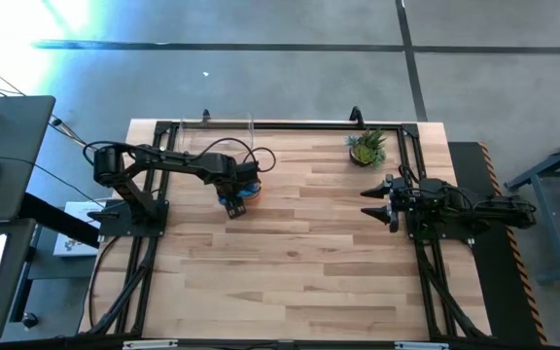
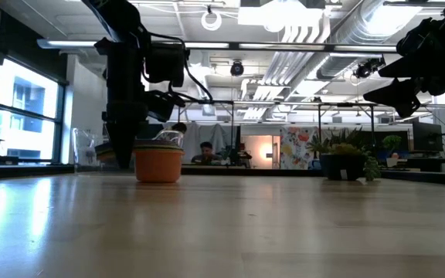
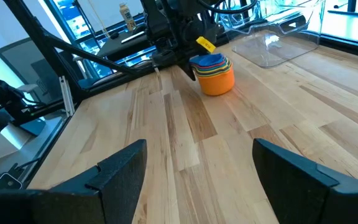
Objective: Nest measuring cups in basket
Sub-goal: Put the stacked colored measuring cups into the transparent bin
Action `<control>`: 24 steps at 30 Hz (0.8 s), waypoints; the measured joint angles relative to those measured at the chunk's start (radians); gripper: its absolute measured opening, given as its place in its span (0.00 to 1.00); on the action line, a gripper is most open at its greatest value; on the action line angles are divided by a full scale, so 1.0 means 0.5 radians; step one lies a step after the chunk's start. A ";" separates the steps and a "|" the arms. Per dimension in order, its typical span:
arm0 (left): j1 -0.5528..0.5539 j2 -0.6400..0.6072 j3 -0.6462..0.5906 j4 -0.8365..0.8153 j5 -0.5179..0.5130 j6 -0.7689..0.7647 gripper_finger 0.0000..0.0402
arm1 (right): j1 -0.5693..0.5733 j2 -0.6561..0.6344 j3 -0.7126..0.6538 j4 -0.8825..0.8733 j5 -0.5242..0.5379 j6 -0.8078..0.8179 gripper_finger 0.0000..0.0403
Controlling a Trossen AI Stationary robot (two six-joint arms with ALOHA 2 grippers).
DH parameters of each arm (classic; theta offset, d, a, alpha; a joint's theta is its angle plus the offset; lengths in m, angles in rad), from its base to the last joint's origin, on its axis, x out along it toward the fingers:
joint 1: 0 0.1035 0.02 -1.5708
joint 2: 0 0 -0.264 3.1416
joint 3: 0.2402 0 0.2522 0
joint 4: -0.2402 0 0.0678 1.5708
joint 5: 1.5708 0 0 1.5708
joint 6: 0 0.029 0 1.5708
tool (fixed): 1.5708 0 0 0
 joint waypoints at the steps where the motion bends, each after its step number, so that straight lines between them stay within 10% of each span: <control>1: 0.001 0.000 0.000 0.001 -0.006 0.000 0.53 | 0.001 0.000 0.000 0.000 0.000 0.000 0.70; 24: 0.086 -0.085 0.002 -0.034 -0.020 0.018 0.41 | 0.001 -0.001 0.000 0.000 0.000 0.000 0.70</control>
